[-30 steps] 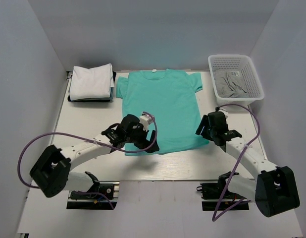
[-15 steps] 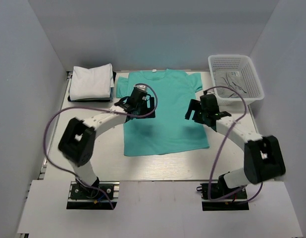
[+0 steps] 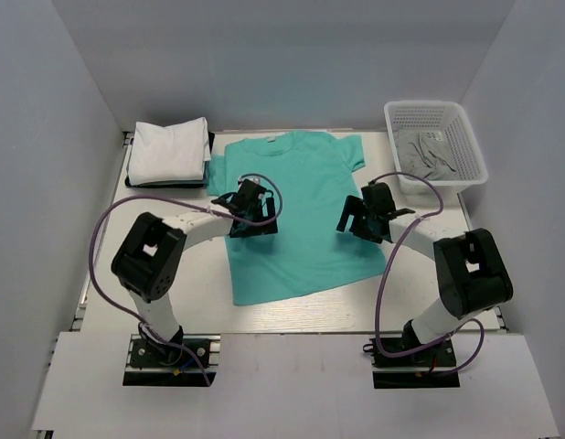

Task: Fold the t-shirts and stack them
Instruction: Flatten out the tshirt

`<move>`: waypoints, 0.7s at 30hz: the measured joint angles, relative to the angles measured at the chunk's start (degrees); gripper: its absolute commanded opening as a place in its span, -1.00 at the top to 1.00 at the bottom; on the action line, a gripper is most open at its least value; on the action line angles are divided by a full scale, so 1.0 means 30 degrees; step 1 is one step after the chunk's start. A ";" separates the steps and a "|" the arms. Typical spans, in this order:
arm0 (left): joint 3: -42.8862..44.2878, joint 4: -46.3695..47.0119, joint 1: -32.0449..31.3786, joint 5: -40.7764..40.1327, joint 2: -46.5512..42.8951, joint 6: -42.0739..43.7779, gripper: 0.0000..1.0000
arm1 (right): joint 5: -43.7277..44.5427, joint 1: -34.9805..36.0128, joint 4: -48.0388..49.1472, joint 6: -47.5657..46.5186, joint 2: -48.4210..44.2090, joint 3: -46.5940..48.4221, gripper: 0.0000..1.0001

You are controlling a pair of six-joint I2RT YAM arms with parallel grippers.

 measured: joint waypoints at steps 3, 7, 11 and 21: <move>-0.2616 0.0240 -0.0984 0.0838 -0.2186 -0.0692 -1.00 | 0.0291 -0.0007 -0.0080 0.0262 0.0481 0.0459 -0.80; -0.5770 0.0867 -0.2812 0.3920 -0.4991 -0.1690 -1.00 | 0.1231 -0.0036 -0.0495 0.0321 0.2200 0.2448 -0.80; -0.6732 0.1348 -0.5100 0.8225 -0.5595 -0.2317 -1.00 | 0.1814 -0.0160 -0.0780 -0.0248 0.4182 0.4787 -0.80; -0.0641 -0.3344 -0.7424 0.6914 -0.3832 -0.0525 -1.00 | 0.1668 -0.0350 -0.1894 -0.3031 0.6346 0.8735 -0.80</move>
